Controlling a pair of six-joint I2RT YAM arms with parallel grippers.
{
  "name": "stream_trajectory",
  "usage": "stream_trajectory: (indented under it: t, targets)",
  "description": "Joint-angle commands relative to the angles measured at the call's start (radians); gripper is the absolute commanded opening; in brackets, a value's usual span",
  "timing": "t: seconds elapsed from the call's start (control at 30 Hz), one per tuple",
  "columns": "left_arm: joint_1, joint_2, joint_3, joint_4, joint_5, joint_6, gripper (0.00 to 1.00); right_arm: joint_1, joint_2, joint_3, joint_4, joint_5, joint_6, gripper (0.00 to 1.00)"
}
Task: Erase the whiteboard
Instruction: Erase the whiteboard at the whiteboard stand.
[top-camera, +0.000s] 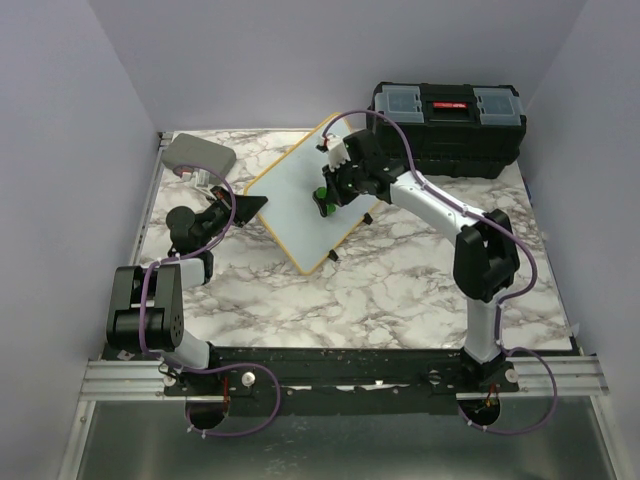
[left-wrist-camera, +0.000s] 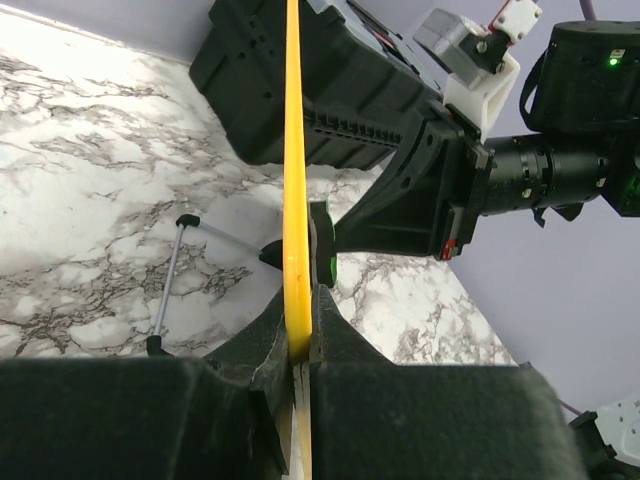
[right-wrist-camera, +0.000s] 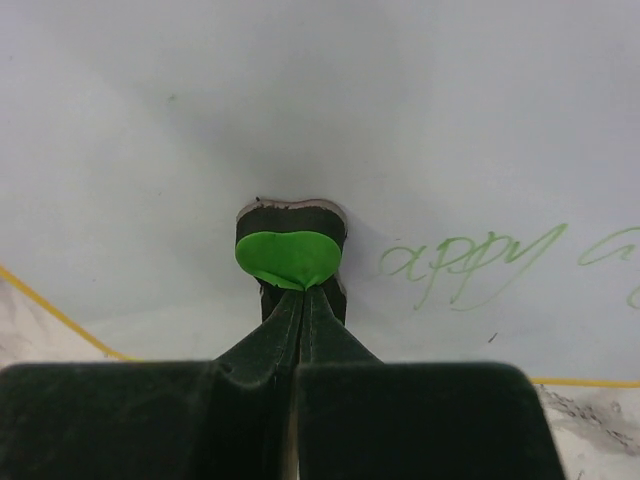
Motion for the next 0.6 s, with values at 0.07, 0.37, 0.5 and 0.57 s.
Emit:
stream_trajectory:
  t: [0.07,0.37,0.5,0.57]
  targets:
    - [-0.026,-0.009,0.012,-0.005,0.091,0.018,0.00,0.016,0.026,-0.032,-0.045,-0.002,-0.048,0.01]
    - [-0.026,-0.009,0.014,-0.005,0.091,0.017,0.00,0.015,-0.032,-0.081,0.096,0.380,-0.037,0.01]
    - [-0.027,-0.011,0.013,-0.004,0.091,0.017,0.00,0.016,-0.024,-0.099,0.039,0.212,-0.091,0.01]
    - [-0.028,-0.009,0.014,-0.005,0.091,0.016,0.00,0.015,-0.019,-0.097,-0.007,0.065,-0.129,0.01]
